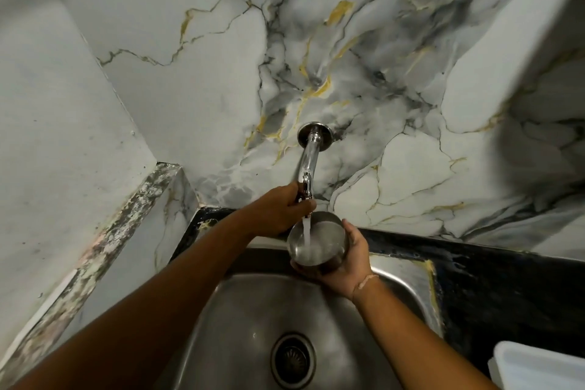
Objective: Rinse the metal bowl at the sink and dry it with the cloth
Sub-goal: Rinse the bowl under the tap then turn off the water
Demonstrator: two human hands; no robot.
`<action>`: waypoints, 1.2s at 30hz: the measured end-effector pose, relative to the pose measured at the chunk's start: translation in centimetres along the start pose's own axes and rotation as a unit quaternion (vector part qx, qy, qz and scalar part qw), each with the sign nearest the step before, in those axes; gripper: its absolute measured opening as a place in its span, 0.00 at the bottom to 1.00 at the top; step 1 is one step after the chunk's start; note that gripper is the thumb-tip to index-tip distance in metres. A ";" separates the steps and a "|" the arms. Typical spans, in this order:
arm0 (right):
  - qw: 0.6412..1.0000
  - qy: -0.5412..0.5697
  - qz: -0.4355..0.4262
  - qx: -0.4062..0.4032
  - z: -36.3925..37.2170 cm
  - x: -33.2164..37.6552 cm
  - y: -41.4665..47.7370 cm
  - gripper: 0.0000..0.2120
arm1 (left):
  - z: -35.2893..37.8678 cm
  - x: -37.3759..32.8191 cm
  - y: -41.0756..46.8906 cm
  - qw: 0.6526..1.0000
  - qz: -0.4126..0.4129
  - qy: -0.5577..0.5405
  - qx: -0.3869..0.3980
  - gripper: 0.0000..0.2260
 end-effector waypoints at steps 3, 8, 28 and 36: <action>0.999 -0.025 0.014 0.020 2.0 -0.6 0.7 0.28 | 0.2 0.2 0.3 0.999 -0.005 -0.017 0.034 0.14; 0.993 -0.097 0.061 0.032 0.4 -3.8 0.6 0.30 | 0.3 0.0 0.5 0.998 0.007 -0.021 0.062 0.14; 0.989 -0.117 0.095 -0.001 -2.2 -3.1 0.2 0.33 | 0.4 0.1 0.4 0.997 0.000 -0.040 0.072 0.14; 0.993 -0.103 0.013 -0.049 -2.9 1.1 -0.3 0.33 | 0.0 0.4 0.2 0.999 0.024 0.035 0.022 0.12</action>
Point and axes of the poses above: each hand's wrist, its own y-axis towards the middle knuckle, its own z-axis out of the palm, x = y × z, the point moved 9 cm from there along y, towards the middle knuckle, and after that the axes turned 3 degrees about z, right-handed, at the moved point
